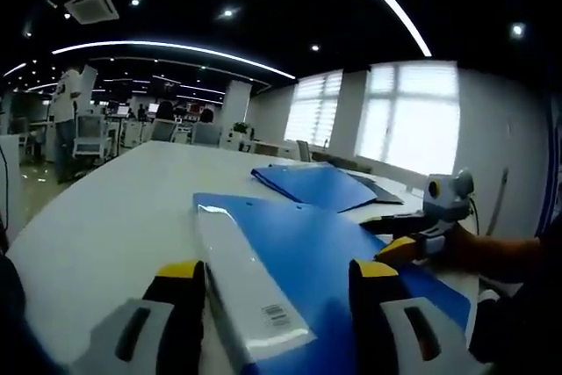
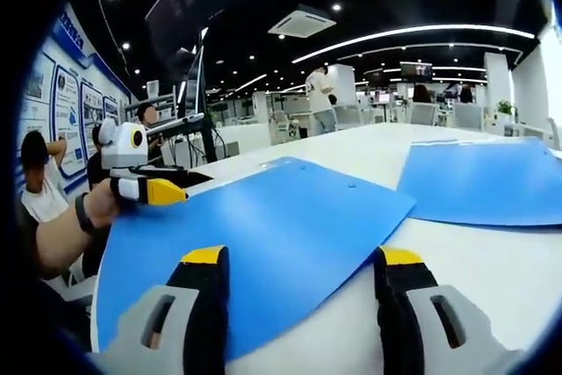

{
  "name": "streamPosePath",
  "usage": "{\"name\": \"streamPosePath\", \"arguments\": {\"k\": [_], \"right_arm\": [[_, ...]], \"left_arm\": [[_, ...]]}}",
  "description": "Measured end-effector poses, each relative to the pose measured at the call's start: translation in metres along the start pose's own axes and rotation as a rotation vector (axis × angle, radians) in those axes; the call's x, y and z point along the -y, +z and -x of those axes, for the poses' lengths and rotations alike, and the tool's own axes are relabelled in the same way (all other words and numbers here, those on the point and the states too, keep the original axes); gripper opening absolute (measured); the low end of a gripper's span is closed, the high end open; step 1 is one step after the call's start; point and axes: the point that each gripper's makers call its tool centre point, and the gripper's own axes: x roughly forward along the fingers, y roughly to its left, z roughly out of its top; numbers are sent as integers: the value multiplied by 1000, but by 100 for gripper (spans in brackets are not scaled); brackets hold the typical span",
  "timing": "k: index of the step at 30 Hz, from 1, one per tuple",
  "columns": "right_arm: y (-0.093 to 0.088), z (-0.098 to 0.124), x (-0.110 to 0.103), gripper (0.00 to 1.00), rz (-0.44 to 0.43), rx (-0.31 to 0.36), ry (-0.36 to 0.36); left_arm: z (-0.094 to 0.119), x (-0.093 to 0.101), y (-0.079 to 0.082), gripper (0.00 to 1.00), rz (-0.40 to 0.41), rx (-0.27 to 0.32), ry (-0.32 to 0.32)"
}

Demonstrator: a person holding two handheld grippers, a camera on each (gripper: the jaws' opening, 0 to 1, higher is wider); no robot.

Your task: Organize the scattered folders on the table and sort them into different groups

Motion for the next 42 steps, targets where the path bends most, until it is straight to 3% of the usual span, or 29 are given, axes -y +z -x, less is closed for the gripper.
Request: {"name": "streamPosePath", "arguments": {"k": [3, 22, 28, 35, 42], "right_arm": [[2, 2, 2, 66, -9, 13, -6], [8, 12, -4, 71, -26, 59, -18], [11, 13, 0, 78, -22, 73, -31], [17, 12, 3, 97, -5, 108, -45], [20, 14, 4, 98, -4, 130, -42]], "left_arm": [[-1, -1, 1, 76, -8, 8, 0], [-1, 0, 2, 78, -4, 15, -9], [0, 1, 3, 80, -2, 22, -7], [0, 3, 4, 82, -7, 28, -2], [-1, 4, 4, 88, -37, 25, 10]]}}
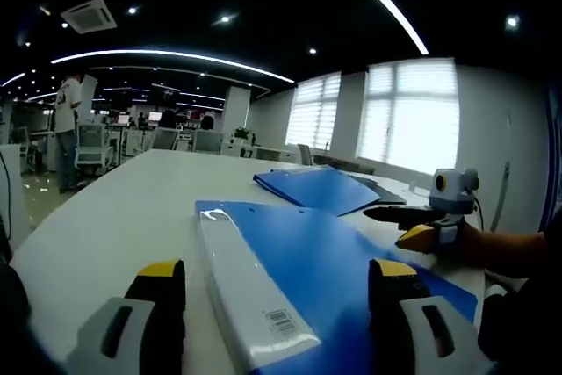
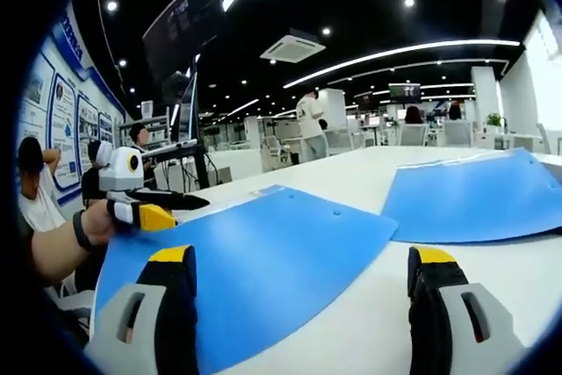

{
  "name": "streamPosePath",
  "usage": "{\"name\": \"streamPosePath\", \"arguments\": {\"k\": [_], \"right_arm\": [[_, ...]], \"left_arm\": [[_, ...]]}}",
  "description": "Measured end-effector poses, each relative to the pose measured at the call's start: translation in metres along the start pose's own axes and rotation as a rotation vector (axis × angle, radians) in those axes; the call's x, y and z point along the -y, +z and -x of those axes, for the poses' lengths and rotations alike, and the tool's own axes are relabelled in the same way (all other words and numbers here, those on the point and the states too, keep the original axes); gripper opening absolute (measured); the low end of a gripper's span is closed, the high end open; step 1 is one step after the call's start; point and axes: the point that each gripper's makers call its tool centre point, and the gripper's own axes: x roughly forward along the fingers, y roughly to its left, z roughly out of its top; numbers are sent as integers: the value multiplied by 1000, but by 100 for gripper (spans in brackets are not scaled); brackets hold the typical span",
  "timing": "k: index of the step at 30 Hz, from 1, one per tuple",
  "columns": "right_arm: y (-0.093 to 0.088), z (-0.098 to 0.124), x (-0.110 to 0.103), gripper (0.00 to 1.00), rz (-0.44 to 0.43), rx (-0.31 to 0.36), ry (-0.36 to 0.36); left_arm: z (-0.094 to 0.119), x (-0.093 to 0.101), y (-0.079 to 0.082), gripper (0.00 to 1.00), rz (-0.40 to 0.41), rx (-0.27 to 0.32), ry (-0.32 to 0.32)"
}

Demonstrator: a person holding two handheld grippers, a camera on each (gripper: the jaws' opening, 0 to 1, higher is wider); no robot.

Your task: Organize the scattered folders on the table and sort them into different groups

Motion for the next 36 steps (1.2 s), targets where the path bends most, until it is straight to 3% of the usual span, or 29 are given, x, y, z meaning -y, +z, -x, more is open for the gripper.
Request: {"name": "streamPosePath", "arguments": {"k": [7, 36], "right_arm": [[4, 3, -1, 98, 2, 21, 5], [8, 5, 1, 98, -6, 42, 8]], "left_arm": [[0, 0, 1, 99, -7, 9, 5], [4, 4, 9, 99, 16, 58, 4]]}}
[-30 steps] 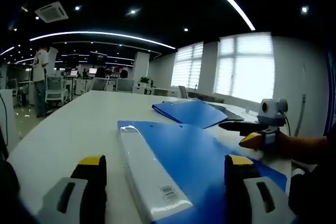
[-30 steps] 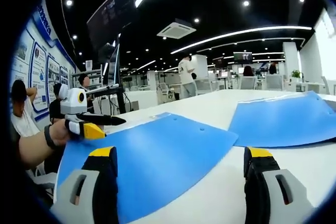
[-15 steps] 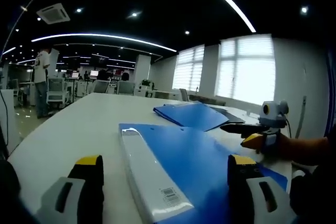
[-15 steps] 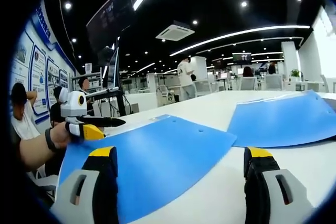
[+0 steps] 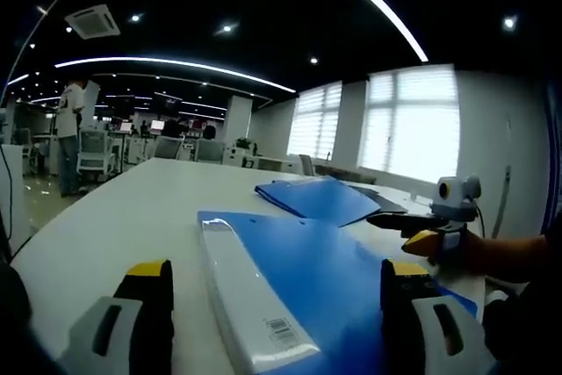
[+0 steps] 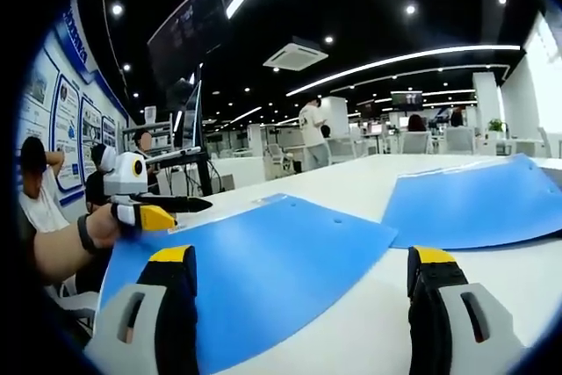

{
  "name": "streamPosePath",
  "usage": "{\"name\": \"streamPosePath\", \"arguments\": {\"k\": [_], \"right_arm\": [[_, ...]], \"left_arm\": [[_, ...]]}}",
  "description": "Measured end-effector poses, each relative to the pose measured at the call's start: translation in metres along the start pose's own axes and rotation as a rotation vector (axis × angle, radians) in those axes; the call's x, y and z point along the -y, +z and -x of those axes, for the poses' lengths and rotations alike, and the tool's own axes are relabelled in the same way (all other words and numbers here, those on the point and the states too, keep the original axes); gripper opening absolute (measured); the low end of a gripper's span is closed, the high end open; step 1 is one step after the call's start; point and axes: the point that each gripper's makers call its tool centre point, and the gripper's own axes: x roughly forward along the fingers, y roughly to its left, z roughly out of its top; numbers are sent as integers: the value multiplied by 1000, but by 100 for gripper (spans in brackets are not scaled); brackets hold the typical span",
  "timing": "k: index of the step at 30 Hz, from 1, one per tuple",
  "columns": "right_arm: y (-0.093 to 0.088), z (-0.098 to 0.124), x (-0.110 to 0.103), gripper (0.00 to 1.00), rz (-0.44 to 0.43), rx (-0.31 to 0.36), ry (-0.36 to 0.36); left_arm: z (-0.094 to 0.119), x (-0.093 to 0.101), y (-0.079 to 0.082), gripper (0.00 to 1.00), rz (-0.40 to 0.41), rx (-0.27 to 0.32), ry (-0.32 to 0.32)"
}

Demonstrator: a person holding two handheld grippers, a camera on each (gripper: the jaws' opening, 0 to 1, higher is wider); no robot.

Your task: Organize the scattered folders on the table and sort them into different groups

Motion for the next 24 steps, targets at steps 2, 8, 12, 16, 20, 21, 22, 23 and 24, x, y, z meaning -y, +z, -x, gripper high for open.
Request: {"name": "streamPosePath", "arguments": {"k": [2, 8, 12, 16, 20, 21, 22, 23, 24], "right_arm": [[0, 1, 0, 98, -2, -1, 1], [3, 4, -3, 98, 0, 17, 16], [5, 7, 0, 98, -12, 28, 10], [7, 9, 1, 98, -20, 41, 13], [10, 14, 4, 98, -11, 59, 6], [10, 14, 5, 98, -9, 59, 4], [10, 16, 6, 98, -7, 61, 1], [11, 17, 7, 98, -8, 63, 2], [12, 18, 7, 98, -14, 68, 5]], "left_arm": [[0, 0, 0, 99, -1, -1, 1], [0, 1, -1, 99, -11, -4, -1], [0, -1, -1, 99, -9, -4, 2], [-1, -1, -1, 99, -13, -8, 3], [0, -2, -1, 99, -11, -6, 2], [-1, -2, -1, 99, -11, -8, 2], [-1, -2, -1, 99, -13, -9, 1], [-1, -2, -1, 99, -14, -9, 1], [-1, -2, -1, 99, -14, -8, 1]]}}
